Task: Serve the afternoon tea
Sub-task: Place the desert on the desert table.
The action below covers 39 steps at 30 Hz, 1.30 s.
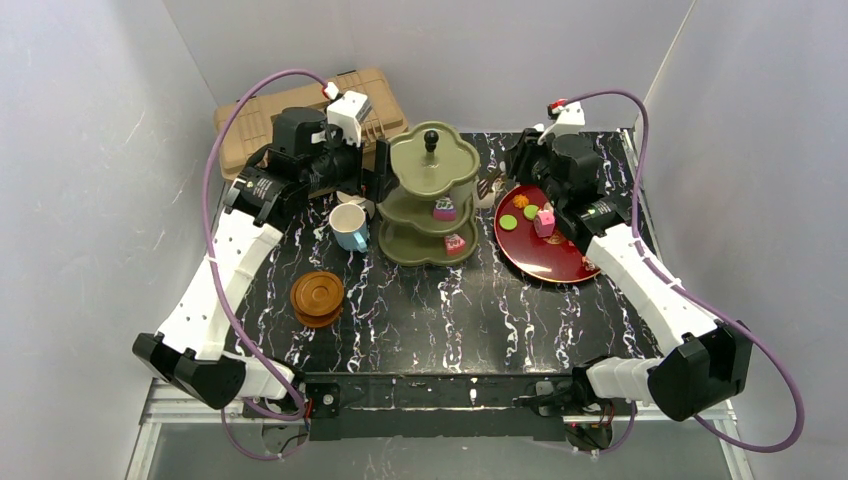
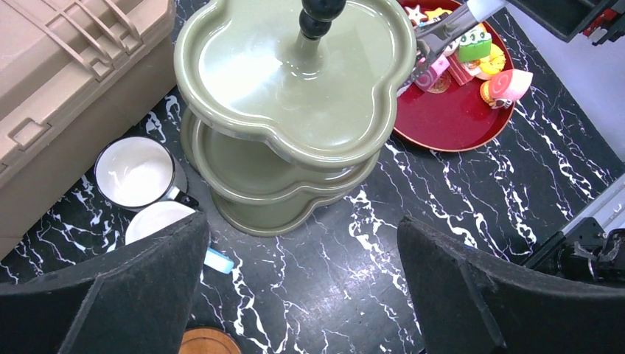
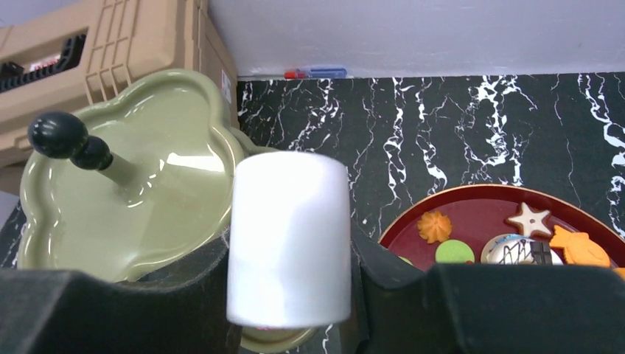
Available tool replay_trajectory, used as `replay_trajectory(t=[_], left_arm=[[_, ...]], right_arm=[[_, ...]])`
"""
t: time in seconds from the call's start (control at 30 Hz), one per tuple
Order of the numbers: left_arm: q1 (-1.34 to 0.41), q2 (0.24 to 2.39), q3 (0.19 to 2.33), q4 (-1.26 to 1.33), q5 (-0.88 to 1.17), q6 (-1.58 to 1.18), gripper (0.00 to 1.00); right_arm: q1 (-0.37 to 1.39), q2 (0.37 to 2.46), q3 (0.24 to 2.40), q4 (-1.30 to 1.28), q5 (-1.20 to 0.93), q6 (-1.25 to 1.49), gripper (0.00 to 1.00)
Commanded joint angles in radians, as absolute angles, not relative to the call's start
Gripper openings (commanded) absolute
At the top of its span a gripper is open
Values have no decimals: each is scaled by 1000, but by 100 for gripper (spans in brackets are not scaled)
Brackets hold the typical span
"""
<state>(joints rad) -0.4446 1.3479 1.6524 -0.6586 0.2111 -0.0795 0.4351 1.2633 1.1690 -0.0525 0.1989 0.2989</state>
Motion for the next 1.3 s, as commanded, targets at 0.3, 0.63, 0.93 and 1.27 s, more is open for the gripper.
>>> replay_trajectory(t=[0.3,0.63,0.93,1.27], left_arm=[[-433,1293,1627,-659,242,-78,98],[-433,1296,1626,-652,249,-83,98],[-431,1294,1623,-652,248,-83,98],[-431,1290,1621,-657,244,-78,98]], right_arm=[[435,1187,1040,95,308,336,13],[436,1176,957,142,332,374,12],[436,1290,927,255,267,425,11],[436,1414,931,367,255,474,11]])
